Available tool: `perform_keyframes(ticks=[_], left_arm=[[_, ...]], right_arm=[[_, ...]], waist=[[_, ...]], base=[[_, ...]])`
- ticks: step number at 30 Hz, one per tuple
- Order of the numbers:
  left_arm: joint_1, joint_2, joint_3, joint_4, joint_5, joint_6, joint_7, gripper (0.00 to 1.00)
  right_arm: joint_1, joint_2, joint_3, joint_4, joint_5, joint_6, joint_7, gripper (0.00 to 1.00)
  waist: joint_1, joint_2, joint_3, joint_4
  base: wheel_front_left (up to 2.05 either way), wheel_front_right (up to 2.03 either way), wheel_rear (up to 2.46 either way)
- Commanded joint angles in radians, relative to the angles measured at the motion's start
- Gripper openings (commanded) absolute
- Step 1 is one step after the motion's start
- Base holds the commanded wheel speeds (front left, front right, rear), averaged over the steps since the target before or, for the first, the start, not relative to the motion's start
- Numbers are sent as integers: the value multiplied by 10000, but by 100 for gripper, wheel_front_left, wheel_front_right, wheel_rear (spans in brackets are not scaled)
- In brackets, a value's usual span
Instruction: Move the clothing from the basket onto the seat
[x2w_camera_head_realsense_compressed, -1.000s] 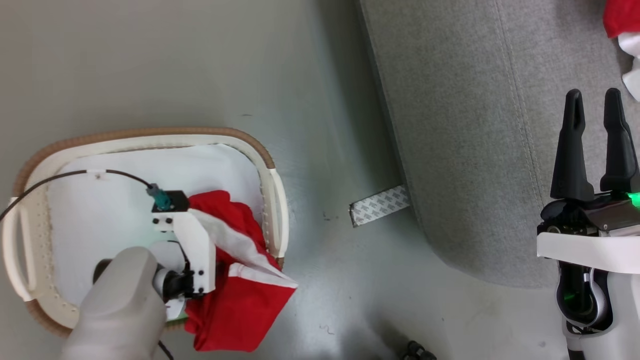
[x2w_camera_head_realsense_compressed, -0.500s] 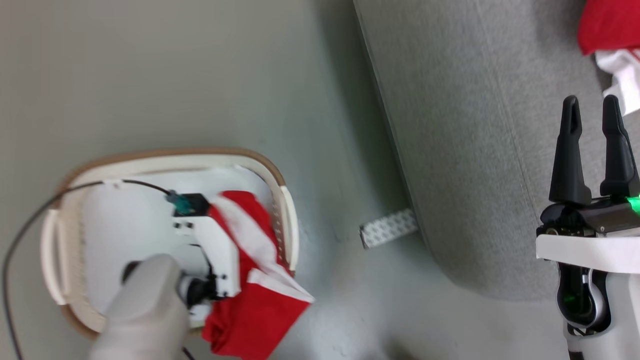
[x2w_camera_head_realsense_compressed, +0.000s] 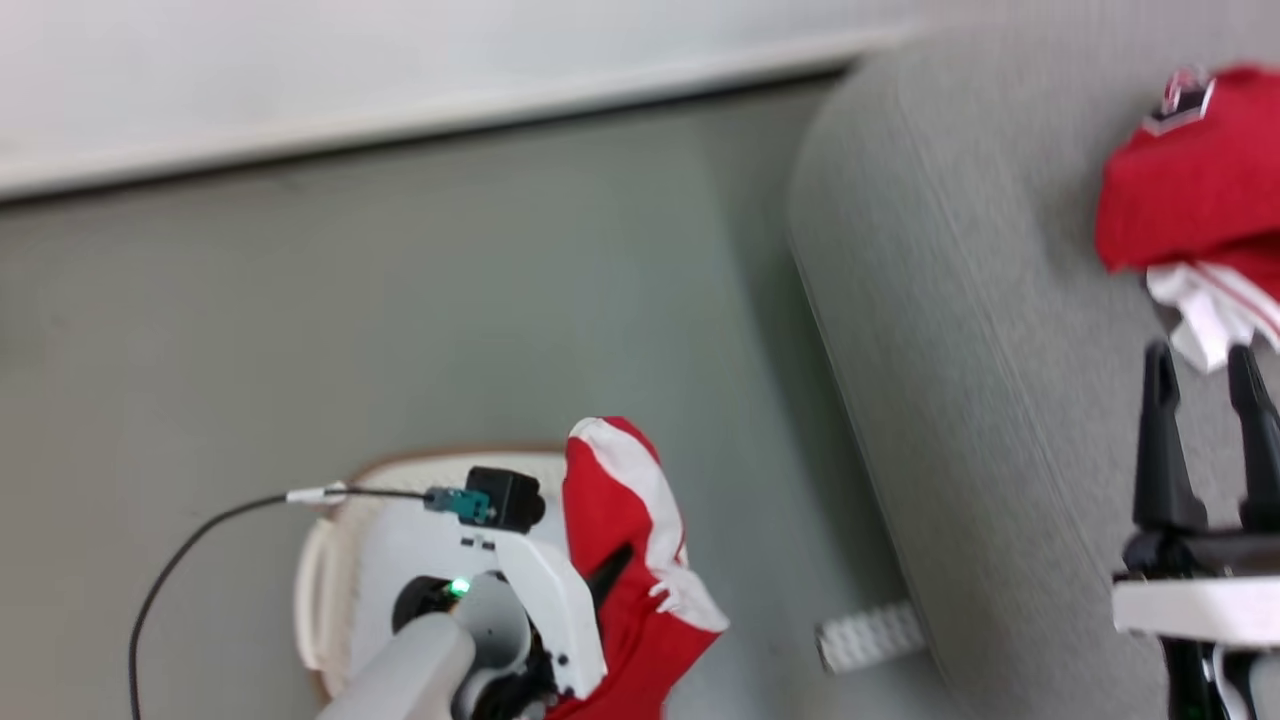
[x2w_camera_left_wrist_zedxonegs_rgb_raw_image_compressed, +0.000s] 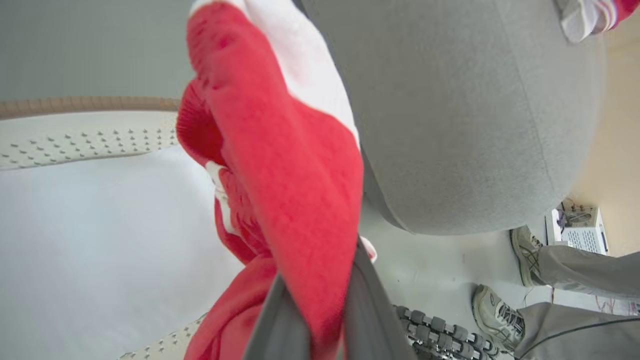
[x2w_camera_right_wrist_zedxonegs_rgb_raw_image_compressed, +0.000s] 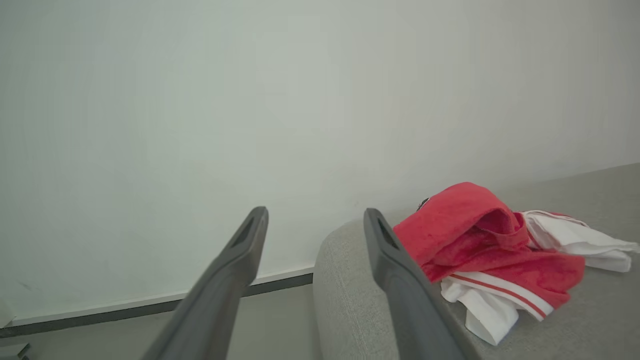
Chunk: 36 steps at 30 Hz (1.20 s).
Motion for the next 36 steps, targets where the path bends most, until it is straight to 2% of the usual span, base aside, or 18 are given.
perform_keyframes(ticks=[1, 8, 14, 18, 27, 36], left_arm=[[258, 99, -100, -264, -127, -24, -198, 0], [639, 614, -439, -2635, -197, -6, -918, 0], [273, 841, -108, -4652, 332, 489, -1646, 0], [-183, 871, 30, -5529, 620, 688, -1766, 0], [-1435, 797, 369, -6113, 877, 1063, -1476, 0], [-1443, 890, 327, -5991, 903, 1156, -1429, 0]], right_arm=[[258, -99, -86, 48, -15, -22, 2, 100], [1206, -140, -262, -233, -109, -22, 374, 100], [1606, -47, -110, -584, -363, -22, 714, 100], [1777, 74, -67, -745, -486, -22, 819, 100], [2110, 248, 301, -900, -543, -22, 890, 100], [2063, 215, 698, -982, -502, -22, 940, 100]], waist=[[3, 0, -1435, 971], [3, 0, -2715, 1680], [3, 0, -3367, 1884], [3, 0, -3557, 1925], [3, 0, -3763, 1960], [3, 0, -3719, 1857]], base=[[0, 0, 0], [0, 0, 0], [0, 0, 0], [0, 0, 0], [0, 0, 0], [0, 0, 0]])
